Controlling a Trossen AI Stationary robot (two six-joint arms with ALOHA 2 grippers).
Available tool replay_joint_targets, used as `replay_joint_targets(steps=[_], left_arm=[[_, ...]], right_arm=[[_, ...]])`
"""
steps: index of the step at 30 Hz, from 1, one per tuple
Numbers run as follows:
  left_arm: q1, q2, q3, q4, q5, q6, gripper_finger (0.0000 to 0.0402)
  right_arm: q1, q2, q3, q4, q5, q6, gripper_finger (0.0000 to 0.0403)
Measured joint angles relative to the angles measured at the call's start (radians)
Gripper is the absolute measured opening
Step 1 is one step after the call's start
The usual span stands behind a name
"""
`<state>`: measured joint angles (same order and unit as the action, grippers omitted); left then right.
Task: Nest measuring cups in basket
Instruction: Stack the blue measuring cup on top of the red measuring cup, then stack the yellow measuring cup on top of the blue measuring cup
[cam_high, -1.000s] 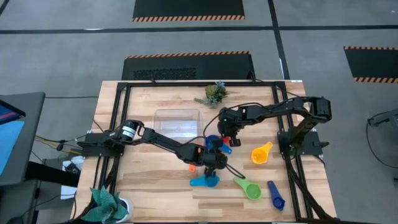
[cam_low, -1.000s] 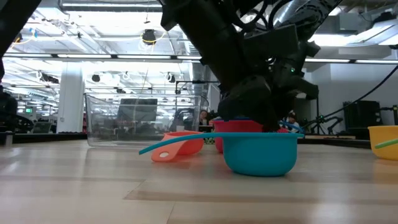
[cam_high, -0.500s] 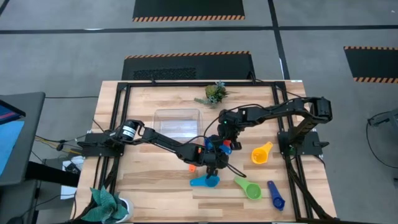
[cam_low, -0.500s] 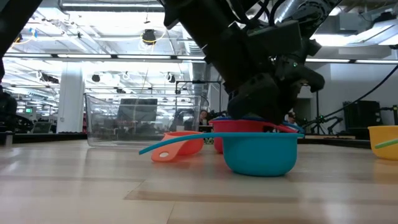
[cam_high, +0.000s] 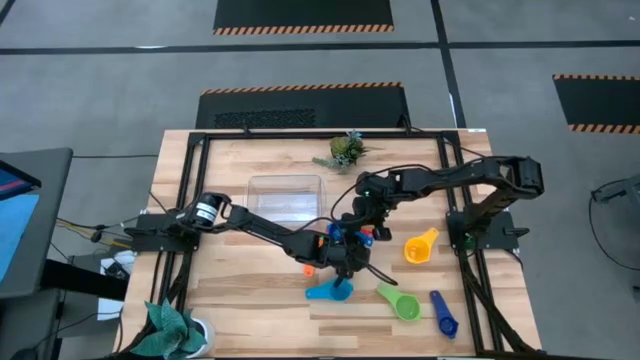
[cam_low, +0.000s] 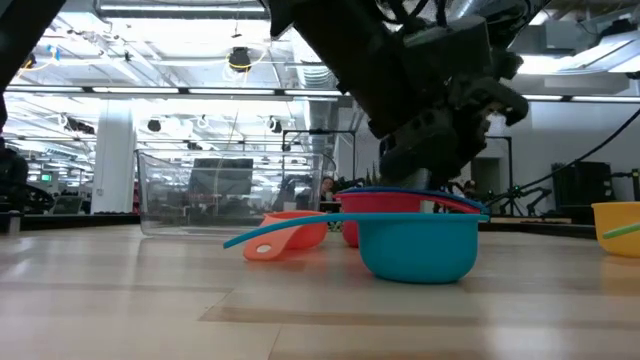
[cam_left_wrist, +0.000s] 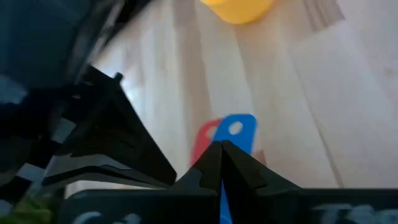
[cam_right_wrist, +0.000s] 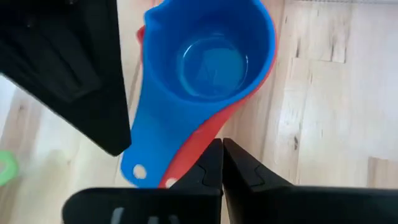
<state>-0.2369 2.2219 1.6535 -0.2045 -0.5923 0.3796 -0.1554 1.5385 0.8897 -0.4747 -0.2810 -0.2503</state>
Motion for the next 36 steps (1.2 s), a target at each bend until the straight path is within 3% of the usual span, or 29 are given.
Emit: replay_joint_targets(steps=[5,10,17,23,27,31,36], left_arm=[[-0.039,-0.008,0.063,-0.093,-0.103,0.019,0.0000],[-0.088,-0.008,0.125,-0.386,-0.104,-0.098,0.0000],[-0.133,-0.007,0.133,-0.942,-0.103,-0.457,0.0000],[-0.206,-0.006,0.129,-1.384,-0.181,-0.812,0.0000],[-0.278,-0.109,0.030,-1.319,-0.136,-0.812,0.0000],[-0.369,-0.275,-0.151,-1.356,-0.118,-0.997,0.0000],[-0.461,-0.598,-0.490,-1.034,-0.128,-1.207,0.0000]], right_arm=[[-0.008,-0.064,-0.004,-0.051,0.089,0.015,0.0022],[-0.002,-0.141,-0.003,-0.158,0.150,0.107,0.0017],[0.092,-0.263,-0.002,-0.353,0.150,0.256,0.0022],[0.232,-0.366,-0.002,-0.486,0.152,0.447,0.0020],[0.337,-0.421,-0.002,-0.514,0.188,0.571,0.0017],[0.451,-0.463,-0.002,-0.541,0.255,0.688,0.0021],[0.570,-0.485,-0.042,-0.520,0.434,0.820,0.0027]])
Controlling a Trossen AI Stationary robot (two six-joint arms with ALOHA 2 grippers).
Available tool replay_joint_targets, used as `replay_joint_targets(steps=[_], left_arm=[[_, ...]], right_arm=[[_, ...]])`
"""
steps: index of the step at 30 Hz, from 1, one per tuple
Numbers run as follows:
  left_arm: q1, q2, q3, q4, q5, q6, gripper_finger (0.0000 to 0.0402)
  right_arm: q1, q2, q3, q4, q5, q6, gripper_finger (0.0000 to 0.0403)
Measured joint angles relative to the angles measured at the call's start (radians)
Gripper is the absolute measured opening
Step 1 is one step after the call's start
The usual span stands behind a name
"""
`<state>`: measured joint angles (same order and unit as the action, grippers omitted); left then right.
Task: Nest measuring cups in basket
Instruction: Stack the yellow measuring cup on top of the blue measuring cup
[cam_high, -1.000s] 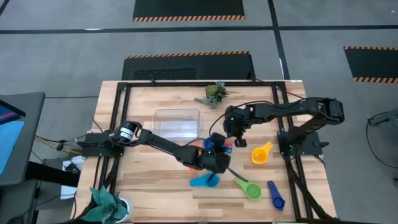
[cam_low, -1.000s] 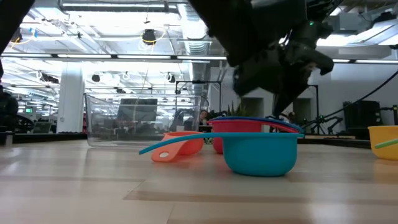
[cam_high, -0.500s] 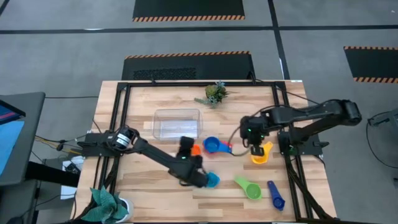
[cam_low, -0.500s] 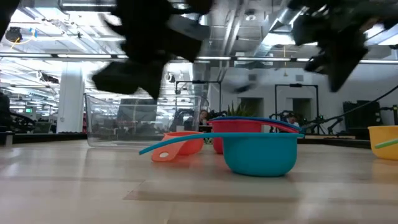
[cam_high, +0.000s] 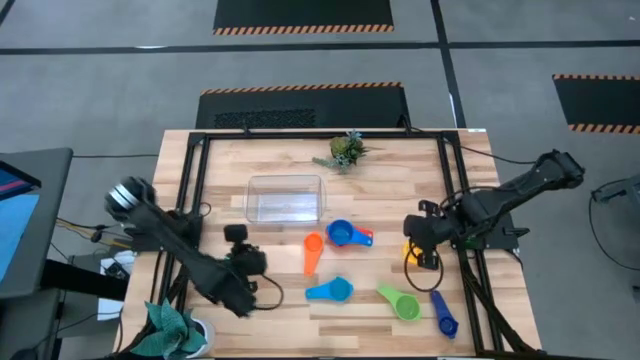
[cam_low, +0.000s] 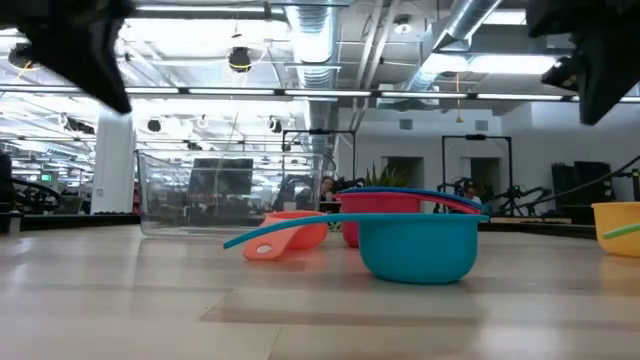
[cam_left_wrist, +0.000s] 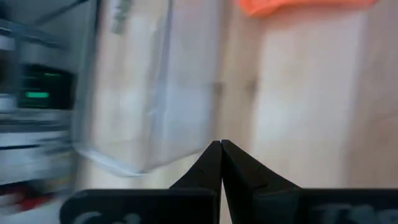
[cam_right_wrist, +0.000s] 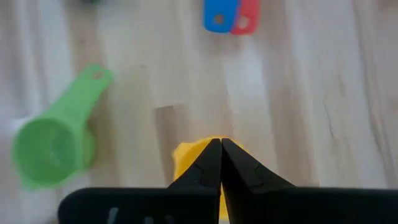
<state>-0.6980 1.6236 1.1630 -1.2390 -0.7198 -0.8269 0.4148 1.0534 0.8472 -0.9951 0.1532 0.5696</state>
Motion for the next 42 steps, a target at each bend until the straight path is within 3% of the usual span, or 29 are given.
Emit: replay_joint_targets(steps=[4,9,11,14,17,23,34,42], left_arm=[[-0.002,-0.238,-0.260,0.406,-0.032,0.037,0.0000],[0.101,-0.453,-0.515,0.935,-0.038,0.372,0.0000],[0.155,-0.501,-0.593,1.146,0.033,0.512,0.0000],[0.223,-0.554,-0.660,1.318,0.200,0.597,0.0000],[0.262,-0.576,-0.669,1.322,0.301,0.578,0.0000],[0.264,-0.578,-0.670,1.297,0.371,0.559,0.0000],[0.266,-0.578,-0.670,1.259,0.345,0.560,0.0000],[0.266,-0.577,-0.670,1.226,0.345,0.556,0.0000]], right_arm=[[0.049,0.016,-0.040,-0.003,0.058,0.122,0.0027],[0.080,0.047,-0.083,-0.030,0.058,0.141,0.0027],[0.088,0.054,-0.086,-0.064,0.062,0.141,0.0026],[0.091,0.066,-0.086,-0.092,0.104,0.119,0.0023],[0.086,0.064,-0.086,-0.091,0.108,0.061,0.0024],[0.066,0.065,-0.086,-0.066,0.102,-0.027,0.0062],[0.034,0.065,-0.086,-0.049,0.091,-0.028,0.0172],[0.034,0.065,-0.098,-0.032,0.091,-0.028,0.0193]])
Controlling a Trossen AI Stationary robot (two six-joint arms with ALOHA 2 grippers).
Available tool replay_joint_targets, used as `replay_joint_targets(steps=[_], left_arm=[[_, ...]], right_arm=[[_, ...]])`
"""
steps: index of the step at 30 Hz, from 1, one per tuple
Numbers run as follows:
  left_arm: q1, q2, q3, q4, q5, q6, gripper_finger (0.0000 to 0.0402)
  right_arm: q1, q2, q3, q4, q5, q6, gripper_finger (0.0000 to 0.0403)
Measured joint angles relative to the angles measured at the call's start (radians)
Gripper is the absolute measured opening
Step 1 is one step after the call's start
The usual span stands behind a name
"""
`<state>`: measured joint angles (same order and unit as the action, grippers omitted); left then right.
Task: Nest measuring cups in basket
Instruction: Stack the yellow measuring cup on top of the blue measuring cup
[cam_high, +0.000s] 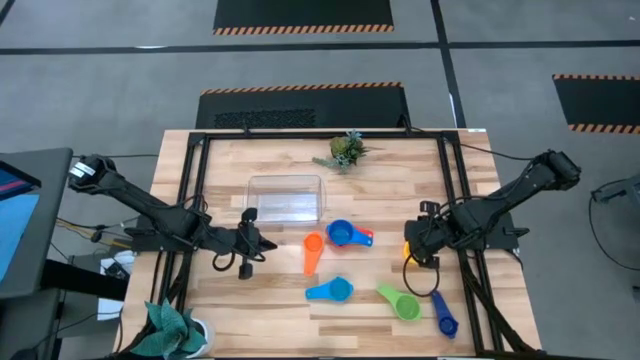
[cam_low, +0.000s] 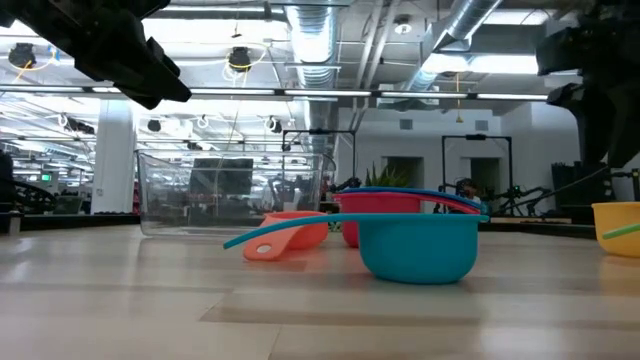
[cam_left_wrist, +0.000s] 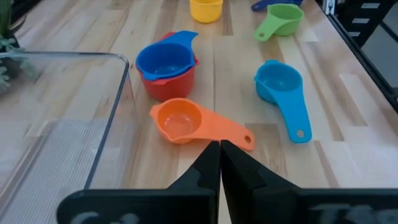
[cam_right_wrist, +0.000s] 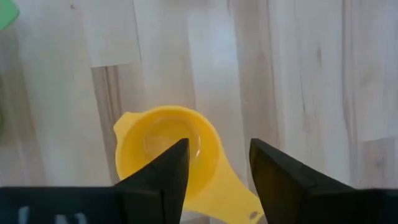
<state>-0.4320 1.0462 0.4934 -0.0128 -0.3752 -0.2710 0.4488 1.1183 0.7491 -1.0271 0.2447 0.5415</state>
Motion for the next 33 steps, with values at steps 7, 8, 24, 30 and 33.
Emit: replay_joint_targets(steps=[7,8,24,30,33], left_arm=[[0.000,0.000,0.000,0.002,-0.003,0.028,0.0000],[0.000,0.000,0.000,0.002,-0.004,0.034,0.0000],[0.000,0.000,0.000,0.004,-0.056,0.110,0.0000],[0.000,0.000,0.000,0.004,-0.057,0.110,0.0000],[0.000,0.000,0.000,0.004,-0.058,0.110,0.0000]], right_arm=[[0.000,0.000,-0.089,0.036,-0.058,0.000,0.0178],[0.000,0.000,-0.092,0.042,-0.059,0.000,0.0176],[-0.015,0.000,-0.205,0.245,0.020,0.000,0.0167],[-0.020,0.000,-0.216,0.248,0.020,0.017,0.0159],[-0.019,0.000,-0.216,0.251,0.018,0.047,0.0152]])
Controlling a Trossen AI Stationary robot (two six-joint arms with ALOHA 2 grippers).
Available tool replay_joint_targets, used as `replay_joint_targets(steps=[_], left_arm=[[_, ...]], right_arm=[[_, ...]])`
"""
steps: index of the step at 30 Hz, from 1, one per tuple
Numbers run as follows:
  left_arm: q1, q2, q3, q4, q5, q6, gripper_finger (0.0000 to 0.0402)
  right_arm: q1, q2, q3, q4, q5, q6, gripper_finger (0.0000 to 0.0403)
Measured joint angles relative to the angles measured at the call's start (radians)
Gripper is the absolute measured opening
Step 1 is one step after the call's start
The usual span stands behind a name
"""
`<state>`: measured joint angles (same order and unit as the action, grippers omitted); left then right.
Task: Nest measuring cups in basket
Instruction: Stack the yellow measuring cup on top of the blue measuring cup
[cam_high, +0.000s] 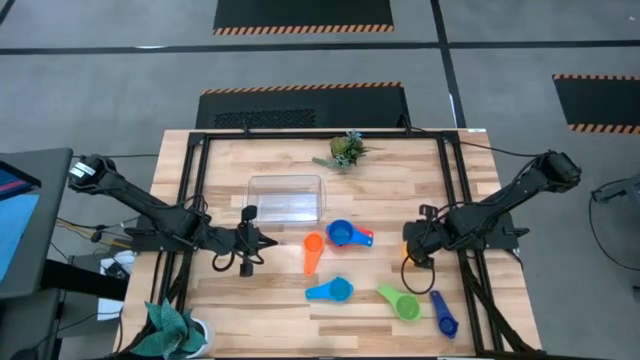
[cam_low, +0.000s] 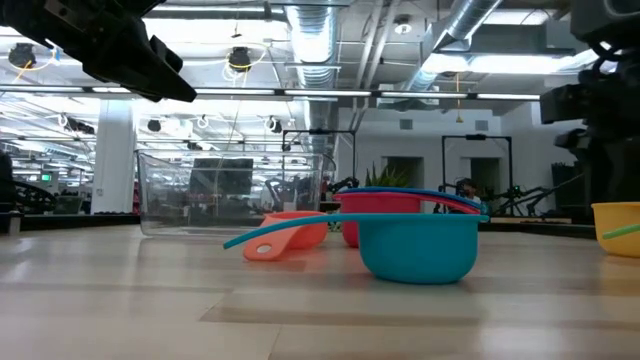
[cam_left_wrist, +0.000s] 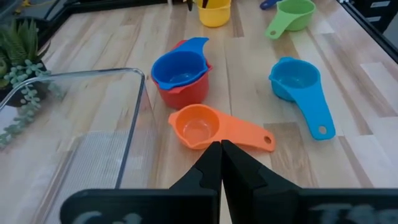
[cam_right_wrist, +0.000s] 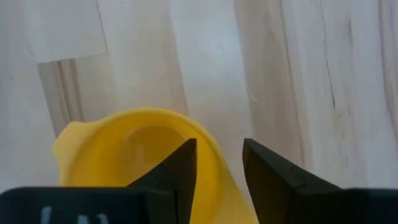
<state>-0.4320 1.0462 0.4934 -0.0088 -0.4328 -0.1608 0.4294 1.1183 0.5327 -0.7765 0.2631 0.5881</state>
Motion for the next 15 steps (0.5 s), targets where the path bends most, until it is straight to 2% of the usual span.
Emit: replay_joint_targets(steps=[6,12,15], left_arm=[[0.000,0.000,0.000,0.000,0.000,0.000,0.0000],[0.000,0.000,0.000,0.000,-0.001,0.000,0.0000],[0.000,0.000,0.000,0.000,-0.001,0.000,0.0000]], right_arm=[[0.000,0.000,0.000,0.001,-0.006,0.123,0.0112],[0.000,0.000,0.002,0.053,-0.031,0.177,0.0018],[-0.001,0.000,0.002,0.144,-0.030,0.198,0.0016]])
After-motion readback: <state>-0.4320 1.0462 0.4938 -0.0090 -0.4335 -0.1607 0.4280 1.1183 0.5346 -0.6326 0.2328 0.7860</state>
